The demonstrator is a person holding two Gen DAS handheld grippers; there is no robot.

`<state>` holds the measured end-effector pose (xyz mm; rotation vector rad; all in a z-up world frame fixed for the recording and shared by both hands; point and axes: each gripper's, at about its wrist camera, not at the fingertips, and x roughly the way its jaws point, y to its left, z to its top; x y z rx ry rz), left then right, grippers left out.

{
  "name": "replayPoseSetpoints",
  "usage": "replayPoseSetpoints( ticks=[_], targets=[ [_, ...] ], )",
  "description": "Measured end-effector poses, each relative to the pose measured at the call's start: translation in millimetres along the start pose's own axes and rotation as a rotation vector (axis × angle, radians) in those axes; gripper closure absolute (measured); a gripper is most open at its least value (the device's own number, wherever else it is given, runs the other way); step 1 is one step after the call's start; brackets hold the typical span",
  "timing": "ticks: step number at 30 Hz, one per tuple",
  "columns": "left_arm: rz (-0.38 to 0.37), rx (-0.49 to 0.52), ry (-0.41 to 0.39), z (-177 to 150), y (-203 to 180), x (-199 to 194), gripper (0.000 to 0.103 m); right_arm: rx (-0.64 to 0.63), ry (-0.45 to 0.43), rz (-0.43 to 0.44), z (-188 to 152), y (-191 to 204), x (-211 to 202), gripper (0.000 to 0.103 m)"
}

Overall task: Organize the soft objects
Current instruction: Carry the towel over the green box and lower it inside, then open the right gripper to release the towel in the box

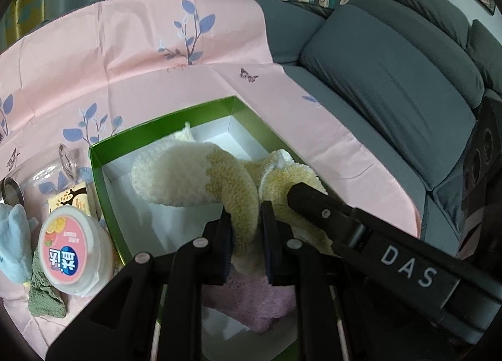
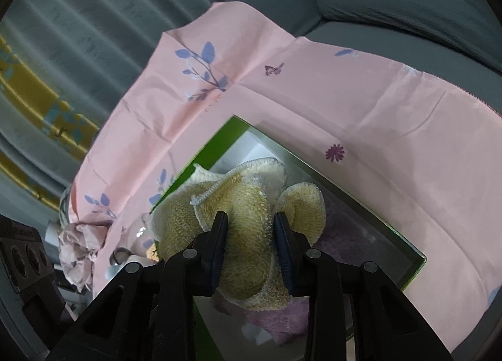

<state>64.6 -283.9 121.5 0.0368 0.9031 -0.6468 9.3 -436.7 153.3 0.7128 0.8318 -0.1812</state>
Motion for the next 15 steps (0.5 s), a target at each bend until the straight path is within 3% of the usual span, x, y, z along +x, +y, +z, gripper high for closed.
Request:
replayPoseSetpoints(
  ticks=[8,13,15],
  targets=[
    [0.039,-0.005,0.045,-1,-2,12,0.089,0.044,0.028,-0.038,1,-11,7,0.070],
    [0.050,0.001,0.034,-3,-5,3,0.079,0.027,0.006,-0.070,1,-6,1,0.069],
    [0.045,-0.009,0.023,-4,-4,-6,0.067,0.020,-0.011,-0.081,1,-4,-3,0.069]
  ],
)
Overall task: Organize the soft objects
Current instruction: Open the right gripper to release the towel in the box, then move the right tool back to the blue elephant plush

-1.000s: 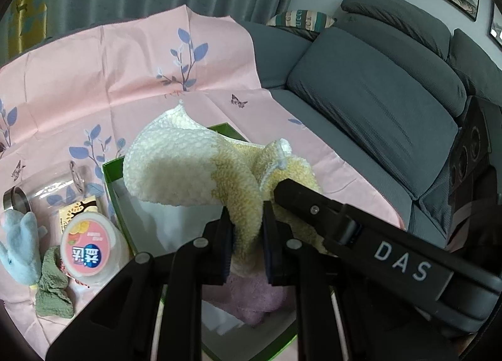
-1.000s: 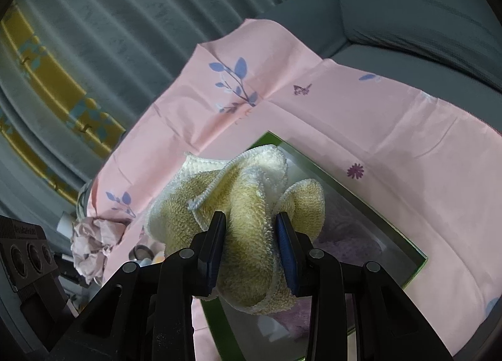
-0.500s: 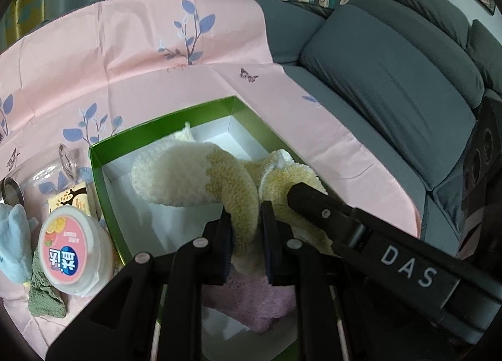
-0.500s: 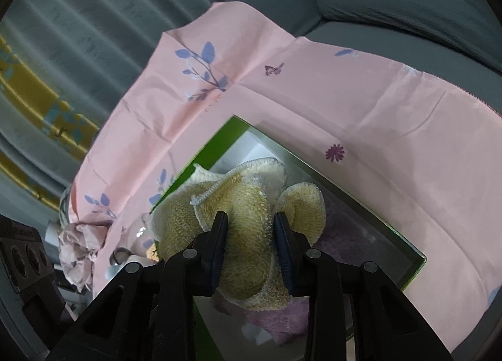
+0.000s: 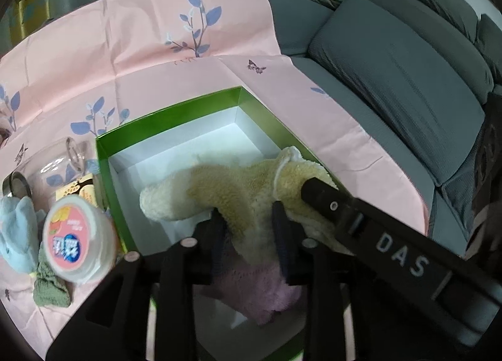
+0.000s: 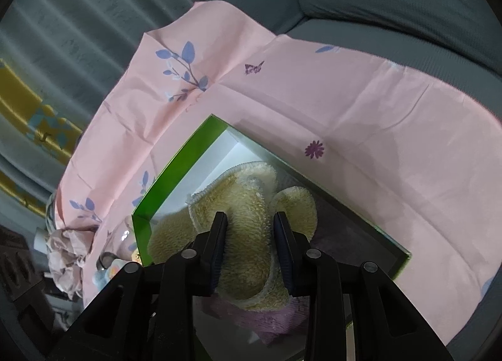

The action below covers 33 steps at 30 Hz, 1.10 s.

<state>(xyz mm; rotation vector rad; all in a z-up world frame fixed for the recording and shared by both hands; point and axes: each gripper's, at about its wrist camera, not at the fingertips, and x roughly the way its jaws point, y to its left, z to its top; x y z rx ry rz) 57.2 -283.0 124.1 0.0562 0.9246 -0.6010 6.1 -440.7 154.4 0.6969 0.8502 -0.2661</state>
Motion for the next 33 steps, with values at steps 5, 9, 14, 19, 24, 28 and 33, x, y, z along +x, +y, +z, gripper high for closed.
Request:
replayPoseSetpoints(
  ticks=[5,9,14,19,24,28,33],
  targets=[
    [0.005,-0.001,-0.042,-7,6,-22,0.043,-0.019,-0.049,-0.012,-2,7,-16,0.069],
    [-0.022,-0.037,-0.108,-16,22,-54,0.023,-0.057,-0.116,-0.018,-6,20,-33,0.039],
    [0.004,-0.070,-0.186,-29,48,-101,0.013,-0.097,-0.166,0.036,-11,35,-48,0.026],
    [0.060,-0.169,-0.238,-53,94,-144,0.001,-0.142,-0.185,0.070,-17,51,-55,0.017],
    [0.174,-0.280,-0.251,-86,148,-175,0.001,-0.186,-0.174,0.113,-25,66,-59,0.016],
    [0.274,-0.388,-0.235,-119,193,-188,0.001,-0.242,-0.173,0.136,-36,82,-64,0.016],
    [0.313,-0.535,-0.218,-164,239,-179,0.001,-0.342,-0.148,0.155,-56,111,-65,0.016]
  ],
)
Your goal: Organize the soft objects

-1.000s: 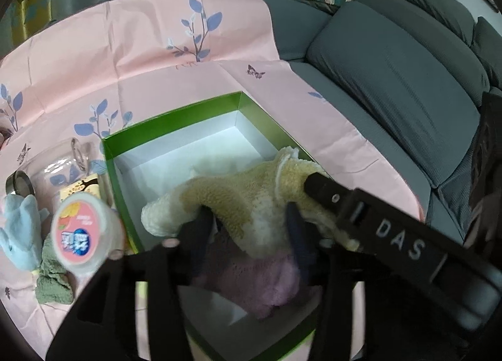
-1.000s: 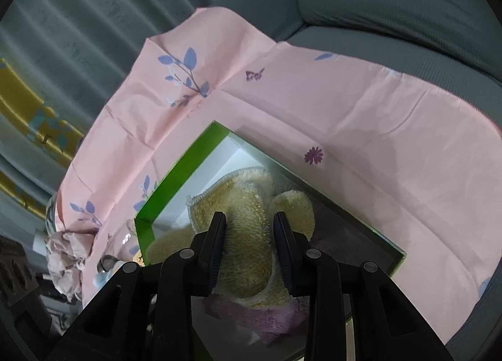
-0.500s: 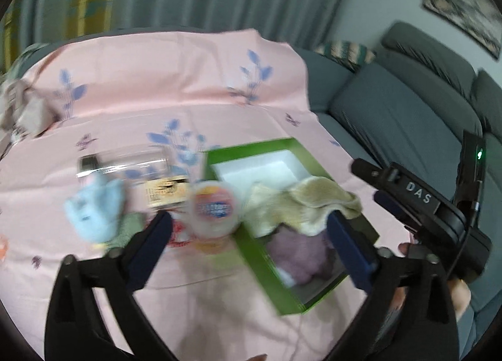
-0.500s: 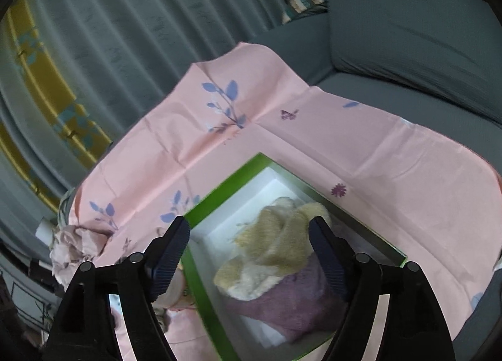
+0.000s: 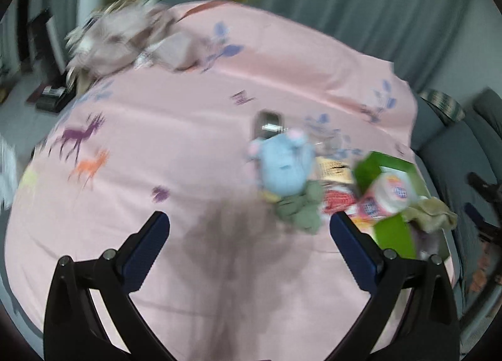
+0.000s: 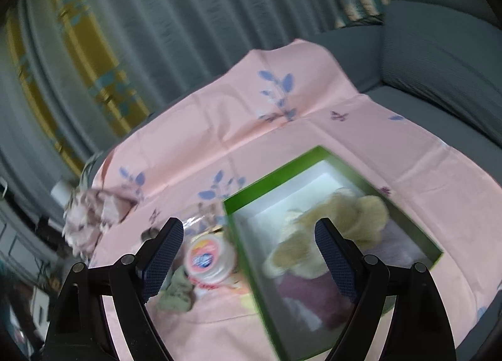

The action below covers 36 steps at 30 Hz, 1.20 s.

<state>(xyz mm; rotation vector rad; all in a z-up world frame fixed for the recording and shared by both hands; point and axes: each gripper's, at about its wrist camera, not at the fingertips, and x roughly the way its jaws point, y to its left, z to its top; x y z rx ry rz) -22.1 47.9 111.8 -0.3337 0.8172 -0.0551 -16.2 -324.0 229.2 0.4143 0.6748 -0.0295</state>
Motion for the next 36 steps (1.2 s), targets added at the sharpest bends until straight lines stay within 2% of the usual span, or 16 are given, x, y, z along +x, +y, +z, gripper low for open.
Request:
replayPoseSetpoints(
  ticks=[3,5,10,12,17,21,25,28,31,32,36],
  targets=[
    [0.021,-0.060,0.040,-7,20,13,0.002,-0.066,0.031,0.061,-9,31,4,0.016],
    [0.002,-0.092,0.060,-4,29,17,0.002,-0.106,0.064,0.103,-15,52,9,0.016],
    [-0.013,-0.138,0.038,2,38,12,0.002,-0.180,0.222,0.199,-33,119,47,0.016],
    [-0.017,-0.150,0.041,3,45,12,0.002,-0.218,0.281,0.210,-42,143,67,0.016],
    [0.014,-0.198,0.028,7,62,7,0.004,-0.378,0.363,0.092,-70,200,129,0.016],
    [0.032,-0.228,0.025,10,73,6,0.007,-0.433,0.436,0.027,-87,219,171,0.016],
    [0.000,-0.251,0.039,12,79,8,0.008,-0.481,0.458,-0.066,-100,226,201,0.016],
    [0.014,-0.246,0.040,12,77,8,0.008,-0.498,0.454,-0.125,-103,222,217,0.017],
    [0.009,-0.240,0.043,12,75,9,0.008,-0.504,0.423,-0.181,-104,214,222,0.041],
    [0.007,-0.241,0.044,11,75,9,0.008,-0.508,0.418,-0.195,-103,212,223,0.042],
    [0.007,-0.240,0.045,11,75,9,0.008,-0.444,0.387,-0.132,-93,201,215,0.050]
  ],
)
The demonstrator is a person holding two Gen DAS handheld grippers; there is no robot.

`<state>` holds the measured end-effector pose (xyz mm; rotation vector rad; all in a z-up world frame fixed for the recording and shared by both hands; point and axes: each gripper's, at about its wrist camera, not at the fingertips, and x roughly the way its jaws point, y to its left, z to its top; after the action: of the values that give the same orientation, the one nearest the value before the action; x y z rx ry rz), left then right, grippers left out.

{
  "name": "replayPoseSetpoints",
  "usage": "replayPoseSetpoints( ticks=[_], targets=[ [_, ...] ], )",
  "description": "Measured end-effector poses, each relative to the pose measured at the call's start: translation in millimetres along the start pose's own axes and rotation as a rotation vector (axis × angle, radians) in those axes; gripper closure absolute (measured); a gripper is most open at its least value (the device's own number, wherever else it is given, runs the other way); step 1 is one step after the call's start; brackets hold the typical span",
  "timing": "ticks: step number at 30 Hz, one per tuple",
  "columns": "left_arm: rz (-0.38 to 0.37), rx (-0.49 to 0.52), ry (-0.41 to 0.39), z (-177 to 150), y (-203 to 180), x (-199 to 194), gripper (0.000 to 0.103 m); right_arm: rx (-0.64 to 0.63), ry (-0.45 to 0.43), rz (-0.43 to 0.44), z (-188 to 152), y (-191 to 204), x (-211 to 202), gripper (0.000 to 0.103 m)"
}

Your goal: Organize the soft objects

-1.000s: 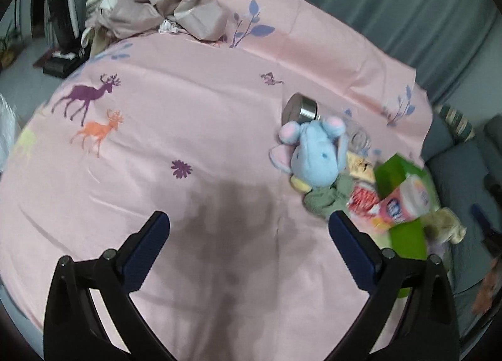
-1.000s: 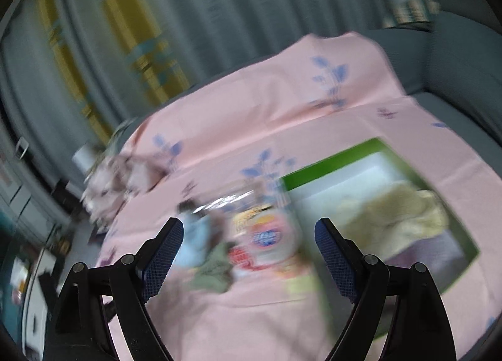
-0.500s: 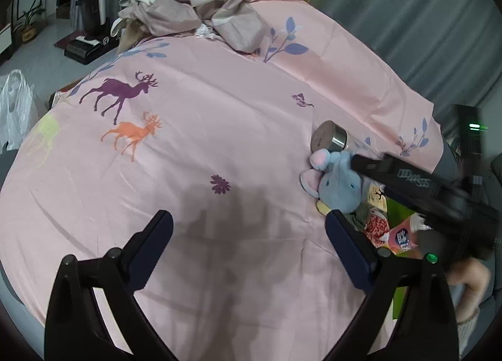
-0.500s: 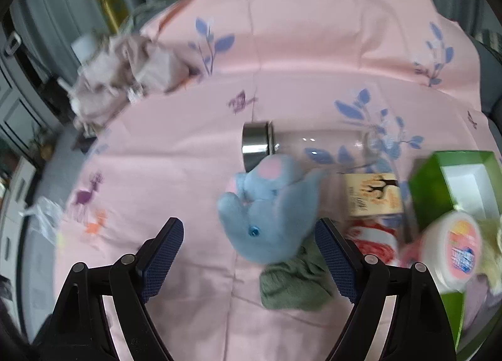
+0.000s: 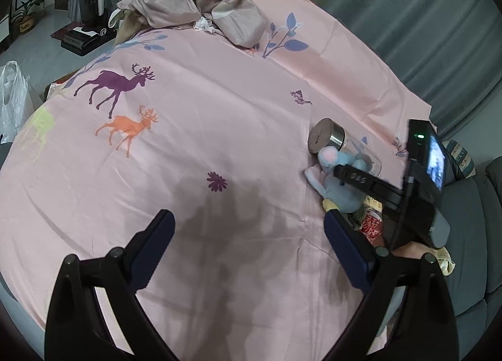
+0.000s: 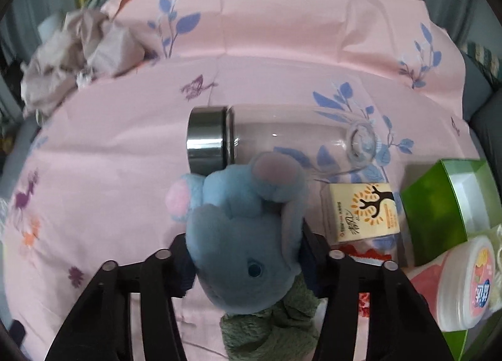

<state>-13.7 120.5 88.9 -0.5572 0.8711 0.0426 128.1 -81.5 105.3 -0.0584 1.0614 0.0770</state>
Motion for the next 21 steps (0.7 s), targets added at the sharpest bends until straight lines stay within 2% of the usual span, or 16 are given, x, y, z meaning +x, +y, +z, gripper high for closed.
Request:
replayPoseSetpoints(
  ticks=[7,12,16,18,21],
  targets=[
    [0.011,0.007,0.002,0,0,2,0.008,0.047,-0.004,0.191,-11,-12,-44,0.050],
    [0.021,0.023,0.004,-1,-1,1,0.008,0.084,0.124,0.312,-52,-23,-64,0.050],
    [0.026,0.037,0.024,-6,-4,4,0.008,0.112,0.216,0.359,-87,-31,-61,0.049],
    [0.019,0.052,0.044,-10,-8,7,0.008,0.120,0.266,0.354,-102,-33,-54,0.048],
    [0.008,0.077,0.080,-18,-15,11,0.008,0.146,0.302,0.388,-108,-37,-47,0.046]
  ],
)
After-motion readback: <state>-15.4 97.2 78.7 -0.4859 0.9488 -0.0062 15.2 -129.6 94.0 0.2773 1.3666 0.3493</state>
